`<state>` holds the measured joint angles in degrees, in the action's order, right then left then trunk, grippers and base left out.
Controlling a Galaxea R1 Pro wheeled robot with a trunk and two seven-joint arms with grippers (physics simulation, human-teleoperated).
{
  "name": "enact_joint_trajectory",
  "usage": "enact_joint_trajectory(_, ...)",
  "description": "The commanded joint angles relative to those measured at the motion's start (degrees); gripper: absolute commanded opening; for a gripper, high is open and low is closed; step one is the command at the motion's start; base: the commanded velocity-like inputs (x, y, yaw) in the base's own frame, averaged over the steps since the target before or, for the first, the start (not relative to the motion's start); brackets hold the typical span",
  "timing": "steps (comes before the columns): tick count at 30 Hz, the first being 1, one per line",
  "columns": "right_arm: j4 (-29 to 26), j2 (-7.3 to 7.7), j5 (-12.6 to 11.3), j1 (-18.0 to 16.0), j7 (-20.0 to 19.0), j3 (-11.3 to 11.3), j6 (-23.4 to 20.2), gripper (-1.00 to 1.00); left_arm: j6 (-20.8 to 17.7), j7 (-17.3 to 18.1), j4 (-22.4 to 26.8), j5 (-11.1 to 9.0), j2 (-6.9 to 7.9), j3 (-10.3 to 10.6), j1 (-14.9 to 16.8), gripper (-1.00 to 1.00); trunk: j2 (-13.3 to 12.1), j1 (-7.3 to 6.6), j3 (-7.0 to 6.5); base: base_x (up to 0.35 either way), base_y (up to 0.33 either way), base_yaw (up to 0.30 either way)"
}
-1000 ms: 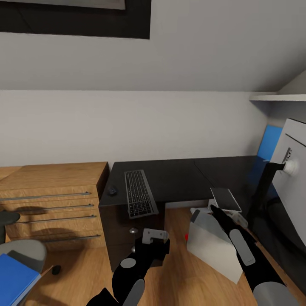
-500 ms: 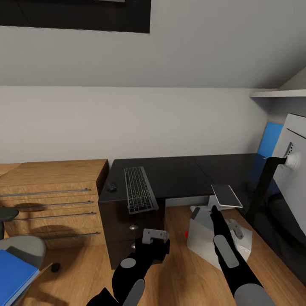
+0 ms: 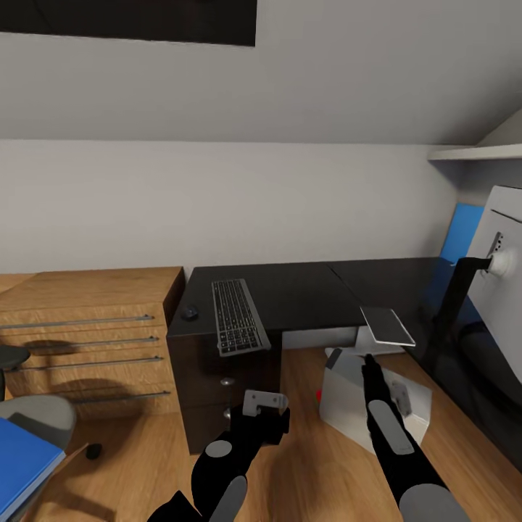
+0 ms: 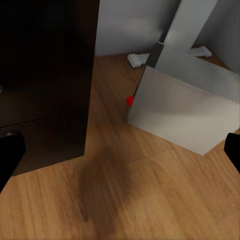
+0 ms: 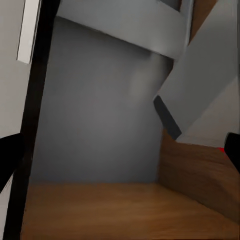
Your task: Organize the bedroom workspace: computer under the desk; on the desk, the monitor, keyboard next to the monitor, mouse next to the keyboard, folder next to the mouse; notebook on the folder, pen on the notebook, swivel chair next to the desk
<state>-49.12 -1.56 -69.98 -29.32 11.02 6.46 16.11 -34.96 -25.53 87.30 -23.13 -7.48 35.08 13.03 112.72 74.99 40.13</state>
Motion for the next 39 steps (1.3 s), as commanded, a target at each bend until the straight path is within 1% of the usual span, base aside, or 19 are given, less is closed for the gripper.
enact_joint_trajectory(1,-0.18,-0.01,-1.10,-0.03,-0.01,0.53,0.26,1.00,-0.11,-0.57,0.06,-0.60,0.01,0.08,0.04,1.00,0.45,0.22,0.25,0.000,0.000,0.000)
enact_joint_trajectory(3,-0.31,-0.02,-1.46,-0.03,-0.09,1.44,0.31,1.00,-0.11,-0.57,0.06,-0.60,0.01,0.08,0.05,1.00,1.25,0.66,0.60,0.000,0.000,0.000)
enact_joint_trajectory(5,-1.06,0.00,-1.83,-0.03,-0.50,3.12,0.41,1.00,-0.11,-0.57,0.06,-0.60,0.01,0.08,0.06,1.00,2.05,1.10,0.96,0.000,0.000,0.000)
enact_joint_trajectory(7,-1.54,0.01,-1.89,-0.03,-0.87,3.66,0.43,1.00,-0.11,-0.57,0.06,-0.60,0.01,0.08,0.05,1.00,2.85,1.54,1.32,0.000,0.000,0.000)
enact_joint_trajectory(9,-1.99,0.03,-1.95,-0.03,-1.67,4.12,0.46,1.00,-0.11,-0.57,0.05,-0.60,0.01,0.08,0.06,1.00,2.85,1.54,1.32,0.000,0.000,0.000)
enact_joint_trajectory(15,-2.37,0.06,-1.99,-0.03,-3.58,4.51,0.49,1.00,-0.14,-0.48,-0.04,-0.60,0.12,0.13,0.05,1.00,2.85,1.54,1.32,0.000,0.000,0.000)
enact_joint_trajectory(22,-2.52,0.06,-2.00,-0.03,-4.61,4.60,0.50,1.00,-0.12,-0.41,-0.10,-0.60,0.21,0.16,0.06,1.00,2.85,1.54,1.32,0.000,0.000,0.000)
enact_joint_trajectory(32,-2.82,0.12,-2.00,-0.03,-4.85,4.66,0.50,1.00,-0.15,-0.39,-0.11,-0.60,0.27,0.17,0.06,1.00,2.85,1.54,1.32,0.000,0.000,0.000)
enact_joint_trajectory(39,-4.67,0.45,-2.00,0.04,-4.86,5.15,0.45,1.00,-0.14,-0.33,-0.64,-0.60,0.27,0.17,0.05,1.00,2.85,1.54,1.32,0.000,0.000,0.000)
